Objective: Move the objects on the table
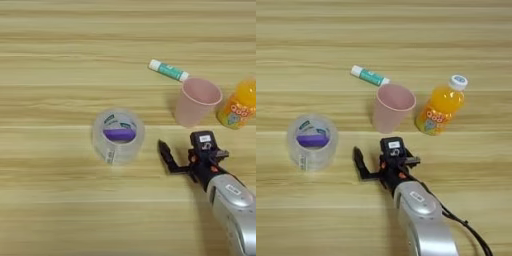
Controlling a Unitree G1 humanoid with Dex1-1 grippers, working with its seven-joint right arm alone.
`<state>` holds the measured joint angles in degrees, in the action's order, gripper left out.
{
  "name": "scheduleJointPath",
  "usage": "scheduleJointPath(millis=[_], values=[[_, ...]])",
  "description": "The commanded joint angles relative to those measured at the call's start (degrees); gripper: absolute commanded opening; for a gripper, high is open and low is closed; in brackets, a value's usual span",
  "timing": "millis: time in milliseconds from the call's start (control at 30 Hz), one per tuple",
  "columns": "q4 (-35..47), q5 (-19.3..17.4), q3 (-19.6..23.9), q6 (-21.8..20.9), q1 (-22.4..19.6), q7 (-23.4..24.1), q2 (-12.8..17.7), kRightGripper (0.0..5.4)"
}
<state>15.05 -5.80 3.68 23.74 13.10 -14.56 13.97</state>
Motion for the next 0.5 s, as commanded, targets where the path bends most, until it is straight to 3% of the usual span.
scheduleJointPath(millis=[33, 200, 500], values=[[3.0, 0.2, -0.6, 1.3, 1.3, -2.8, 3.5, 5.37], [4.4, 0.3, -1.0, 1.7, 2.6, -6.1, 6.1, 5.37], [7.2, -1.9, -4.0, 2.2, 4.6, -11.3, 6.6, 5.37]])
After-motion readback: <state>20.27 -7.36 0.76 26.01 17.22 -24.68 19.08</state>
